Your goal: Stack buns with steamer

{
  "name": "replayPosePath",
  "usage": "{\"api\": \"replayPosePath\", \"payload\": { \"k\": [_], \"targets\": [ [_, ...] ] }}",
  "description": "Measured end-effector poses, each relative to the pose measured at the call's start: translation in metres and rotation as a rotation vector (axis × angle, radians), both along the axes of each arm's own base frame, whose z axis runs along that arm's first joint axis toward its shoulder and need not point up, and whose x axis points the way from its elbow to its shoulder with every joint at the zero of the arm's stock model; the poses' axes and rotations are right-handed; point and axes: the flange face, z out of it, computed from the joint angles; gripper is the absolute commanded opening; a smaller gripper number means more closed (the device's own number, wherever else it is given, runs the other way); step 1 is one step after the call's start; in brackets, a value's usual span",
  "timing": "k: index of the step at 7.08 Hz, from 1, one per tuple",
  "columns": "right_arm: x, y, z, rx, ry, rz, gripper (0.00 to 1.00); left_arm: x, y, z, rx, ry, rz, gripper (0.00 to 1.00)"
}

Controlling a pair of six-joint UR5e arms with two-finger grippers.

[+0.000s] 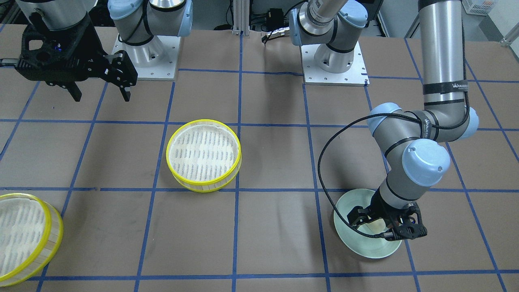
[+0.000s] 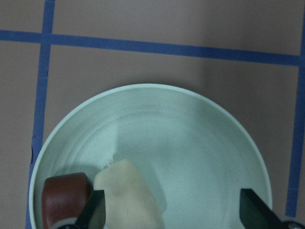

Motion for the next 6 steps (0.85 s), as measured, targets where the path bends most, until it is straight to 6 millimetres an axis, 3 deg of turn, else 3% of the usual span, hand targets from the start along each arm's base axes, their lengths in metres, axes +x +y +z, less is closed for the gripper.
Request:
{"api": "replayPosePath", "payload": {
  "k": [1,2,3,6],
  "targets": [
    [0.000,-0.001,-0.002,0.004,0.000,0.001,1.00,0.003,0.001,-0.007,0.012,0.002,0.010,0.97],
    [0.000,-0.002,-0.004,0.006,0.000,0.001,1.00,0.004,0.001,-0.012,0.023,0.008,0.021,0.49],
    [0.000,-0.003,-0.005,0.007,0.001,0.001,1.00,0.004,0.002,-0.015,0.033,0.012,0.029,0.25],
    [0.000,-0.003,-0.005,0.006,0.001,0.001,1.00,0.004,0.003,-0.020,0.043,0.009,0.030,0.11]
  ]
}}
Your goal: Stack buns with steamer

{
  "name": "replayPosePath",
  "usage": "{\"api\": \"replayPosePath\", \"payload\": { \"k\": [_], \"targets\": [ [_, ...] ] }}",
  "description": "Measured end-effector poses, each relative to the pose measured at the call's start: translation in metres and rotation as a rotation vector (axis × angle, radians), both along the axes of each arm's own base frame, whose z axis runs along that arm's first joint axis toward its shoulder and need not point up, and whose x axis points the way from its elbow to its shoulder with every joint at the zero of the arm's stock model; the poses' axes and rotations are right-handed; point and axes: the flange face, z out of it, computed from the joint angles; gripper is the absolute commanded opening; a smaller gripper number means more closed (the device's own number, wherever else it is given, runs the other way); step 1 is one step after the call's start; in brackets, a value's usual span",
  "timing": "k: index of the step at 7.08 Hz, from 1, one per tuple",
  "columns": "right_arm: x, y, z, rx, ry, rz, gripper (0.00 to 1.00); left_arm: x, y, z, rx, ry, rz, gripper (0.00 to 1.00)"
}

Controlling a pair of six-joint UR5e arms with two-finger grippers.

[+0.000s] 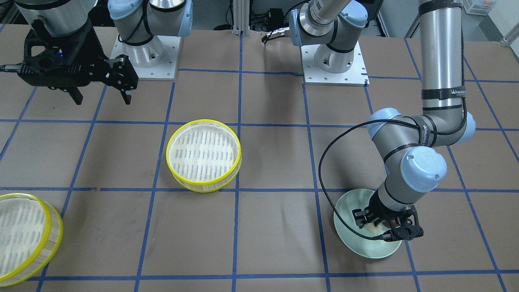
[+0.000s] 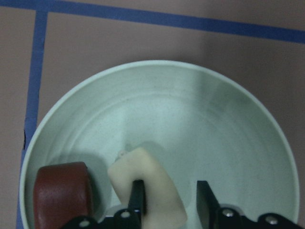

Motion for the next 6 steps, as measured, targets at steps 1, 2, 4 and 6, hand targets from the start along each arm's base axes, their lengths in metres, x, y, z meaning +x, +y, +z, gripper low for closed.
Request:
{"api": "replayPosePath", "payload": {
  "k": [1,2,4,6],
  "targets": [
    [0.000,0.000,0.000,0.000,0.000,0.001,1.00,0.000,0.001,-0.003,0.005,0.002,0.001,0.08],
    [0.000,0.000,-0.001,0.001,0.000,0.001,1.00,0.000,0.001,-0.004,0.008,0.005,0.005,0.04],
    [0.000,-0.001,0.000,-0.001,0.000,0.002,1.00,0.000,0.003,0.012,-0.013,0.005,0.018,0.01],
    [-0.013,-0.008,-0.003,-0.003,0.004,0.043,1.00,-0.019,0.010,0.048,-0.028,0.042,0.054,0.01]
  ]
}}
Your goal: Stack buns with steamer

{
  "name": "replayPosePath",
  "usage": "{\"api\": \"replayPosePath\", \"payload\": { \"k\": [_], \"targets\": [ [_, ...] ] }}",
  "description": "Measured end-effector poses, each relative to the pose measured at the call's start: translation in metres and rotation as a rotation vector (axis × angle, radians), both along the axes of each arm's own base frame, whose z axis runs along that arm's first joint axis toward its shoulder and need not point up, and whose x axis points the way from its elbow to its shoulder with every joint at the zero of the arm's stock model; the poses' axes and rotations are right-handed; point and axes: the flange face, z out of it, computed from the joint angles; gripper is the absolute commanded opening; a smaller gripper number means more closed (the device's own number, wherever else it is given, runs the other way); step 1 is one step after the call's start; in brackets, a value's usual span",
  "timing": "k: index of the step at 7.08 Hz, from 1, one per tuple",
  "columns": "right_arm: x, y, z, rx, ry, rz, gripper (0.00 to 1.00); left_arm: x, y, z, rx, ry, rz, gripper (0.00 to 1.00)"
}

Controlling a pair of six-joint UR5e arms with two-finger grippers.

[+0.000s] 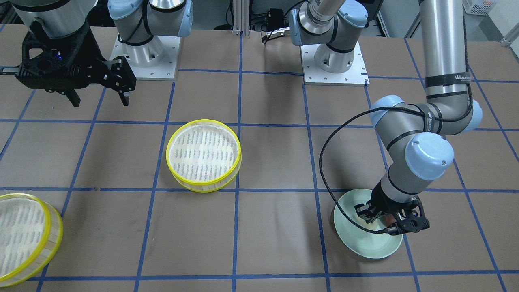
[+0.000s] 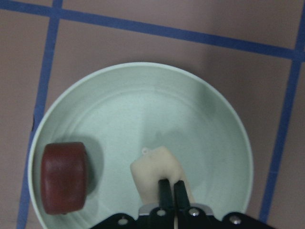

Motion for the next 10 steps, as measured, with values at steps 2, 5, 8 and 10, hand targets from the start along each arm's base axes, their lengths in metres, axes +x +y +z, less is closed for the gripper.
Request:
{"api": "replayPosePath", "payload": {
  "k": [2,5,8,10],
  "targets": [
    [-0.069,-0.023,-0.013,0.008,0.006,0.026,1.00,-0.086,0.021,0.040,-0.017,0.093,0.042,0.00],
    [-0.211,-0.073,-0.082,0.026,0.020,0.086,1.00,-0.287,0.109,0.079,-0.033,0.169,0.058,0.00],
    [-0.327,-0.102,-0.167,0.004,0.043,0.142,1.00,-0.390,0.182,0.064,-0.011,0.170,0.082,0.14],
    [-0.370,-0.114,-0.214,-0.025,0.054,0.168,1.00,-0.405,0.194,0.049,0.015,0.162,0.091,0.96]
  ]
}}
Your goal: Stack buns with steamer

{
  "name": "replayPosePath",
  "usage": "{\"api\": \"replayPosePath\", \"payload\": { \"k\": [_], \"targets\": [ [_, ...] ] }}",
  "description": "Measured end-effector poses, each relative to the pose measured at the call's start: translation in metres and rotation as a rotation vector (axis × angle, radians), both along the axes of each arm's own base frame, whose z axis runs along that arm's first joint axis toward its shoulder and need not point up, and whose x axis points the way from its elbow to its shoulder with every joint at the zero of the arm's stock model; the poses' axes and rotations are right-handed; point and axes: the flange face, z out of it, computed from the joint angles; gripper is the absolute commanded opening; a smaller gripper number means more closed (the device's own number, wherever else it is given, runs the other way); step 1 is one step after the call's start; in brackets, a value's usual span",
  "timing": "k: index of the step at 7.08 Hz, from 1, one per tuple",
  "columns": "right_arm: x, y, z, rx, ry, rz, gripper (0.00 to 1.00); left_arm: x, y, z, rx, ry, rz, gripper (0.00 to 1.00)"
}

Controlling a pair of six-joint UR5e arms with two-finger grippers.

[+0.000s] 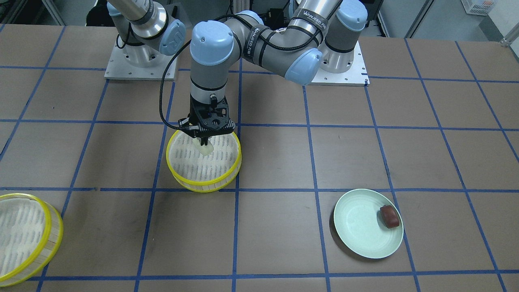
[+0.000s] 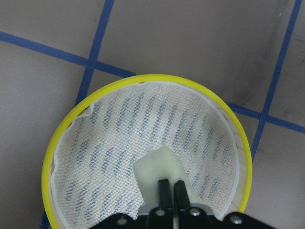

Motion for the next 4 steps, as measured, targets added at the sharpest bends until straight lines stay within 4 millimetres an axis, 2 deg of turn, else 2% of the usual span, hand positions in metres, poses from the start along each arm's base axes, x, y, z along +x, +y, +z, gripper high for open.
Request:
{"api": "replayPosePath", "payload": {
  "k": [1,3,4],
  "targets": [
    [-0.013,-0.003,-0.021,-0.008,-0.018,-0.003,0.95,-0.003,0.004,-0.003,0.003,-0.007,-0.015,1.00],
    [-0.028,-0.009,-0.051,-0.025,-0.044,-0.013,0.92,-0.004,0.008,-0.005,0.003,-0.011,-0.041,1.00],
    [-0.032,-0.012,-0.059,-0.029,-0.044,-0.021,0.83,-0.002,0.008,-0.001,-0.005,-0.015,-0.061,1.00]
  ]
}}
